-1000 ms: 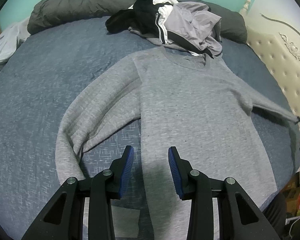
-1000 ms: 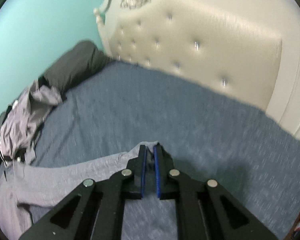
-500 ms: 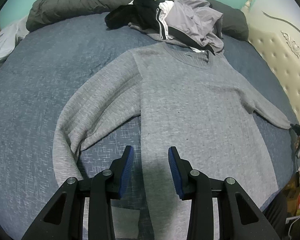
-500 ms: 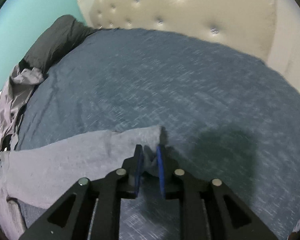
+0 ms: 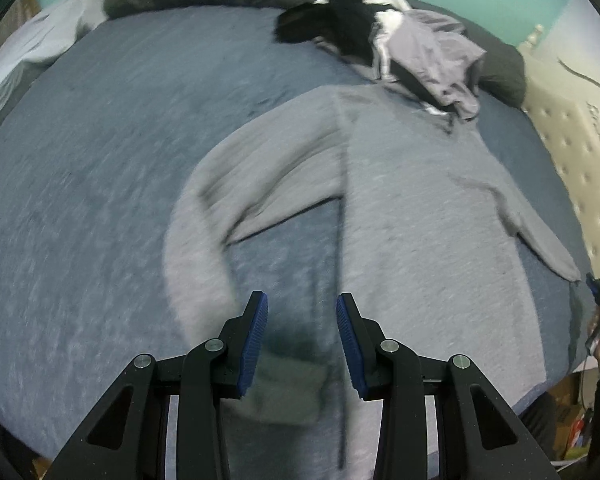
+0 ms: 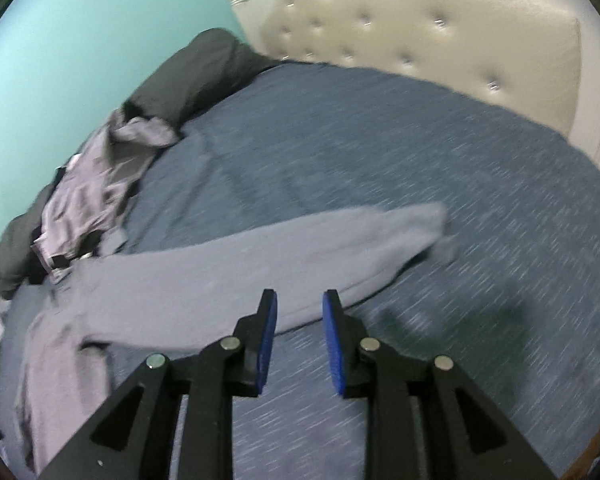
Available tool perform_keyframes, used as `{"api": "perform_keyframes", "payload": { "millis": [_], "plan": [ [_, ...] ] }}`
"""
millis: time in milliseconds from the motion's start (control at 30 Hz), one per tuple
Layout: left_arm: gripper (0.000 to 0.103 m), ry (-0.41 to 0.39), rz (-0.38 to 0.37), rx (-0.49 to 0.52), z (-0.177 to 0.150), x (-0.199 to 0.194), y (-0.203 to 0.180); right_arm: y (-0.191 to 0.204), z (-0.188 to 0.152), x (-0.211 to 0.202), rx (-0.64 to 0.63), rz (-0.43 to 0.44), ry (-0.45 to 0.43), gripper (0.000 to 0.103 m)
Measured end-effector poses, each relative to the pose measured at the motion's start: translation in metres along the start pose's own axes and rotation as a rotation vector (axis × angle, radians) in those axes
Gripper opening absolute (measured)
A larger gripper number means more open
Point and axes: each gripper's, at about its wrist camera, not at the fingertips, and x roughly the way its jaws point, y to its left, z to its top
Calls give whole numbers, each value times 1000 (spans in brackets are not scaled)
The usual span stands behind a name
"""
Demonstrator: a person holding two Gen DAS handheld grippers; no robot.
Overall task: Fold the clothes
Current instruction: 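Move the left tool to the other sleeve and grasp its cuff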
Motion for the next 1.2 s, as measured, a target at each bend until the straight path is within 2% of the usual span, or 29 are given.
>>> {"api": "perform_keyframes", "payload": {
  "millis": [200, 367, 533, 567, 600, 633, 667, 833, 1067, 1200],
  "plan": [
    [45, 59, 16, -71, -33, 19, 44, 48, -27, -27, -73, 68, 17, 23],
    [45, 73, -64, -161, -53, 35, 70, 71, -46, -36, -108, 79, 46, 24],
    [44, 62, -114, -167, -60, 44, 70, 80, -57, -40, -110, 82, 60, 24],
    [38, 57, -118, -167, -60, 45, 69, 81, -59, -40, -105, 84, 65, 24],
    [30, 54, -115, -165, -59, 46, 68, 82, -61, -40, -104, 84, 68, 24],
    [18, 52, -110, -162, -58, 47, 67, 83, -62, -40, -103, 85, 71, 24],
    [14, 43, -104, -155, -57, 46, 64, 84, -64, -41, -109, 85, 74, 24],
    [13, 9, -159, -80, -45, 42, 33, 87, -67, -40, -119, 72, 86, 24],
    [14, 79, -196, 34, -42, 76, -25, 92, -68, -44, -136, 71, 90, 24],
    [17, 99, -196, 68, -39, 84, -41, 94, -65, -49, -157, 71, 83, 24]
  ]
}}
